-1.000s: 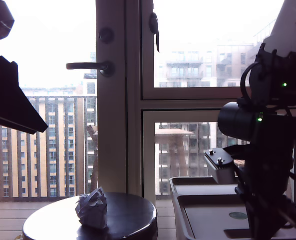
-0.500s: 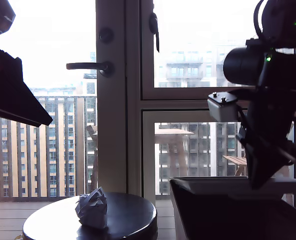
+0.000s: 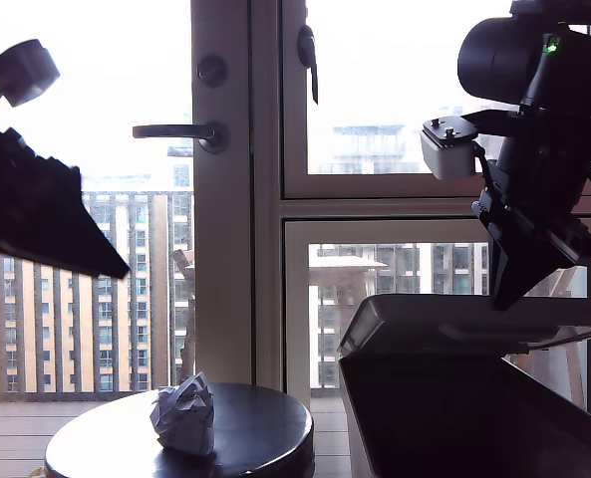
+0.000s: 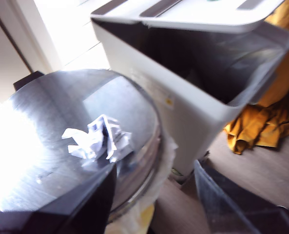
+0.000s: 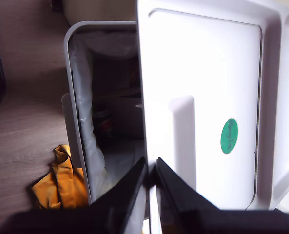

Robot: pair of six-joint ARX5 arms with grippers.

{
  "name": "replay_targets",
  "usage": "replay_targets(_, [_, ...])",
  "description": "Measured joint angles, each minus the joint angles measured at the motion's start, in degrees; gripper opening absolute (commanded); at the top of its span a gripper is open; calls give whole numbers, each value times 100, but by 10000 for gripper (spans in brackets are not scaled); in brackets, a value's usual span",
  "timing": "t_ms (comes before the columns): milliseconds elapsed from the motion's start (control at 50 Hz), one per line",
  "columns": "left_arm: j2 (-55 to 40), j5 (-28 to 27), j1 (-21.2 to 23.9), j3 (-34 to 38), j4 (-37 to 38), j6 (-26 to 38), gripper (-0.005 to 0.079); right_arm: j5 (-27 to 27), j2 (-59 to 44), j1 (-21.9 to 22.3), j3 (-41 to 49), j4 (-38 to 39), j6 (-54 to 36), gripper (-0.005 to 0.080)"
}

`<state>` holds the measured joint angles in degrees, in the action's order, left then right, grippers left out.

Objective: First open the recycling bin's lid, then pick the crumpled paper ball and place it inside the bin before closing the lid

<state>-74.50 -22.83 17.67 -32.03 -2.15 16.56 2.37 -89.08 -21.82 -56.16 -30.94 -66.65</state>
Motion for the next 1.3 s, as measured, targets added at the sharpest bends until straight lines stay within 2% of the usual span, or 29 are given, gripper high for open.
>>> replay_targets(100, [-385,181,42,-7,-466,-63,490,2,0,0,0,7,20,-13])
replay_targets(200, [-763,382,101,-170,-503,-195,503,2,0,0,0,39,22,-13])
replay_targets(400, [-1799,564,151,-1167,-372,-289,503,2,0,0,0,50,22,-13])
replay_targets(640, [-2712,586,223,-2747,1051,-302,520,0,0,0,0,107,26,-13])
replay_targets(760, [-3206,490,245,-3528,1873,-581,530,0,0,0,0,109,31,-13])
replay_targets(860, [-3580,481,256,-4092,2570,-586,627,0,0,0,0,129,37,-13])
replay_targets(920, [-3746,505,267,-4343,2935,-531,641,0,0,0,0,140,39,-13])
replay_targets(1060, [-3943,826,337,-4710,3309,-483,641,-4,0,-2,0,210,74,-13])
replay_targets(1300, [-4253,1082,498,-4944,3217,-358,641,-39,0,-2,0,264,190,-13])
